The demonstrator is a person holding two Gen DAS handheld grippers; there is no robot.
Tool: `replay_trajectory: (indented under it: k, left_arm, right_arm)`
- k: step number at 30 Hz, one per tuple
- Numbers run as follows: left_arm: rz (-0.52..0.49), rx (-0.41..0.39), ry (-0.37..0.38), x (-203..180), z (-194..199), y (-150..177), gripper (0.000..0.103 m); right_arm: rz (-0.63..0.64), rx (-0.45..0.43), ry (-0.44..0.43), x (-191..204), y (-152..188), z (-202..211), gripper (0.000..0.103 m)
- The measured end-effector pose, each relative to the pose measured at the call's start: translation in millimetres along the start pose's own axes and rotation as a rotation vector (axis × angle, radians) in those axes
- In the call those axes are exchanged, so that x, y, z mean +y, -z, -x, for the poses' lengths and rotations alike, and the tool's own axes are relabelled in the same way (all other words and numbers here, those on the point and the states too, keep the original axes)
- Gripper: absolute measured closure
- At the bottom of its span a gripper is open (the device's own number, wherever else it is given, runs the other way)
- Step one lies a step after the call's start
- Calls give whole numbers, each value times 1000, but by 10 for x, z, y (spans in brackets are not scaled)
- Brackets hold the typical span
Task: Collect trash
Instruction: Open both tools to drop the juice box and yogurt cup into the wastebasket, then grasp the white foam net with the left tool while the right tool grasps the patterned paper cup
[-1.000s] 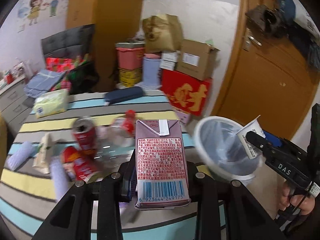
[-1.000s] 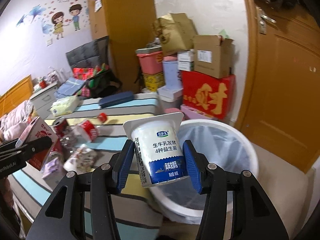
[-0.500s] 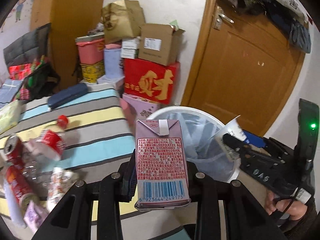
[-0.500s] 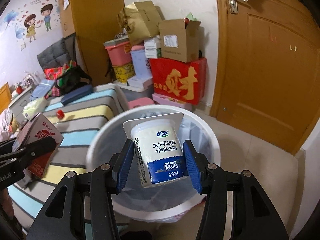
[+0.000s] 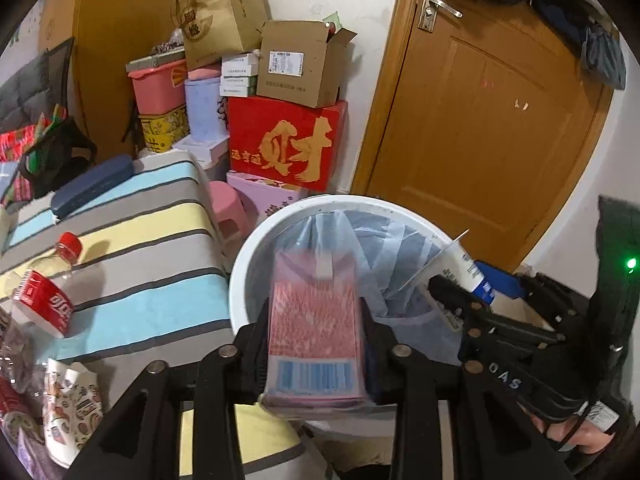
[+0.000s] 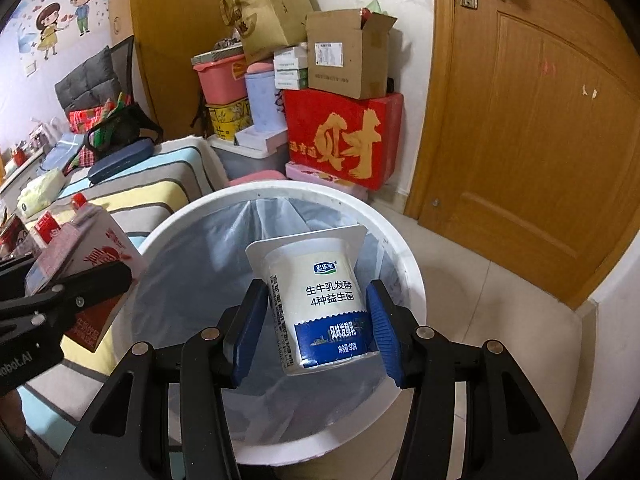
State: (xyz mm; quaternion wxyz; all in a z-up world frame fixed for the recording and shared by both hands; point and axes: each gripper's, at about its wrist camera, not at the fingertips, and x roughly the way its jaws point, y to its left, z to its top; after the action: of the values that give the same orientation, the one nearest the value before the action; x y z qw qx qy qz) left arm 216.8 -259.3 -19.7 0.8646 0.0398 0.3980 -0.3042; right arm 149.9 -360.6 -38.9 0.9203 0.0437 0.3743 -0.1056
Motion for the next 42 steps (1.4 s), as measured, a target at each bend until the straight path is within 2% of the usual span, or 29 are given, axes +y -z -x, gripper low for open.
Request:
replay_trajectory:
  k: [1,2,4,7,13,16,30,36,42]
  left_arm:
    - [3,3,2,4,-13,-11,47]
    - [3,3,1,6,-17,-14,41]
    - [-2,-4,-4,6,-17,-22,41]
    - [8,-5,-4,27,8,-23,41]
    - [1,-37,-24,38,197,2,41]
    - [-14,-62,-58,41,317,32,41]
    - [57,-150,-88,352,1021,262,41]
    - [84,-197,-127,527,1350,395,41]
    - [129,-218,-178,791,1615,615,41]
  right_arm:
    - [-5,0,0,-10,8,-2,50]
    - [-8,0,-3,-16,14,-3,50]
    - [-11,-3,-5,-18,24,3,49]
    - [-6,-15,-5,0,20,26,42]
    - [1,-52,-6,45,-8,127,42]
    - [-6,-76,-12,62,-28,207,42]
    - [36,-190,-30,373,-26,603,42]
    - [56,-238,-57,548,0,762,42]
    - [64,-249,-101,729,30,813,42]
